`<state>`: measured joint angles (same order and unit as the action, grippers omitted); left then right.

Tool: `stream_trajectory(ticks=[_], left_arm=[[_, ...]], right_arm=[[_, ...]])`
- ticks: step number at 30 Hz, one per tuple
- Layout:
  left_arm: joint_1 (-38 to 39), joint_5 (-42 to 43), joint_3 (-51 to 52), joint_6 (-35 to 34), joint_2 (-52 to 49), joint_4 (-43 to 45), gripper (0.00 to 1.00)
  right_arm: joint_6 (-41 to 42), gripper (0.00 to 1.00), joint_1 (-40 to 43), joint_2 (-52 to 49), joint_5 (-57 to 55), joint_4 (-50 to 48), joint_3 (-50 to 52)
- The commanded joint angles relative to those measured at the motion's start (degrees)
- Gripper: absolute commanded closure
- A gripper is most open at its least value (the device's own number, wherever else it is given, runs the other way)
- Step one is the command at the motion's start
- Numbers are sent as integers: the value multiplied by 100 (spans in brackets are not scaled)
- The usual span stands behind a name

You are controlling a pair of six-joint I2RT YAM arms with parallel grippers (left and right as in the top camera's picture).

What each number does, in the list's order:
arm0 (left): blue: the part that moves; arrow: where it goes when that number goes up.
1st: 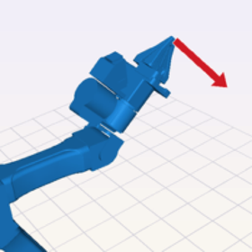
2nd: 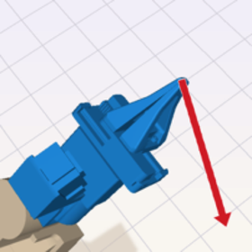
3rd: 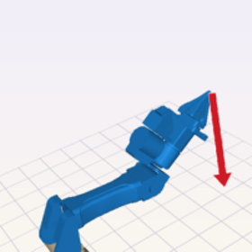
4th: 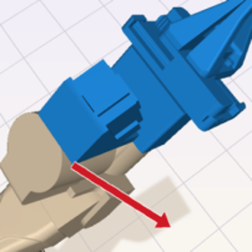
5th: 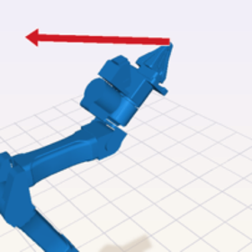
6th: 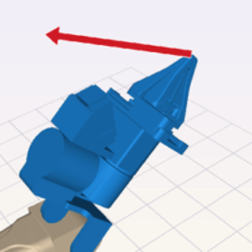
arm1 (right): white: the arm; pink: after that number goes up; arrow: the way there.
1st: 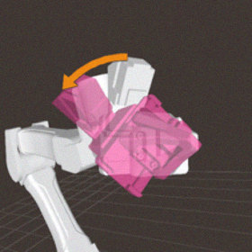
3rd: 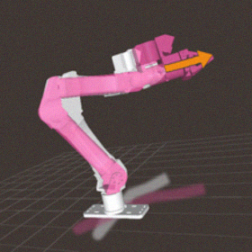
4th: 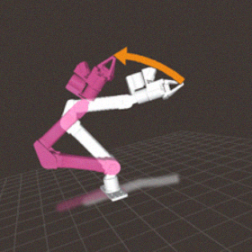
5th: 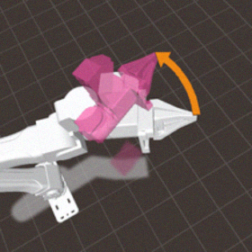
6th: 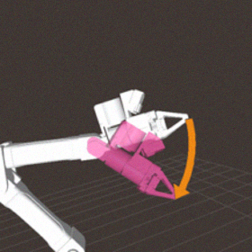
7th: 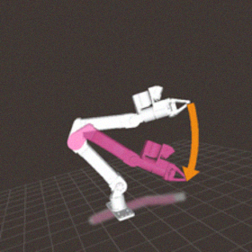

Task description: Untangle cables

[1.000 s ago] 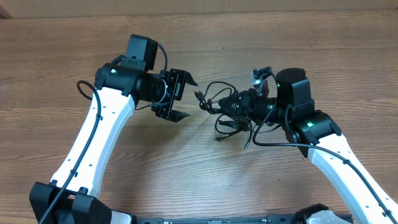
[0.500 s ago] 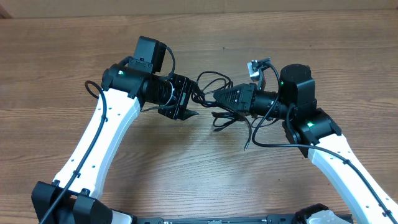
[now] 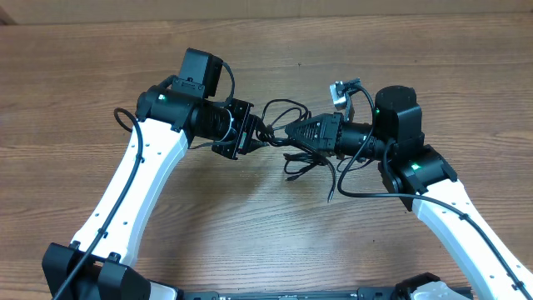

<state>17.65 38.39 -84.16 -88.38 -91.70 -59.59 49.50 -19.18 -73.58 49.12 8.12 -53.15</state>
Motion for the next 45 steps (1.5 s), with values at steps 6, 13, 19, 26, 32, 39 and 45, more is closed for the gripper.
stream_trajectory(ticks=[6,13,19,26,32,39,45], left_arm=[[26,63,-149,-188,31,7,81],[-144,61,-149,-210,31,4,81],[-389,214,-149,-210,31,4,82],[-341,214,-149,-177,31,2,76],[-293,190,-149,273,31,-59,59],[-289,168,-149,466,31,-63,51],[-245,170,-146,461,31,-61,58]], right_arm=[[-7,96,-22,4,48,-55,-92],[-369,96,-22,4,46,422,-92],[-509,96,-22,4,46,728,-92],[-507,96,-22,4,44,713,-92],[-450,96,-22,4,-173,682,-92],[-153,96,-22,4,-184,96,-92],[-160,96,-22,4,-42,7,-92]])
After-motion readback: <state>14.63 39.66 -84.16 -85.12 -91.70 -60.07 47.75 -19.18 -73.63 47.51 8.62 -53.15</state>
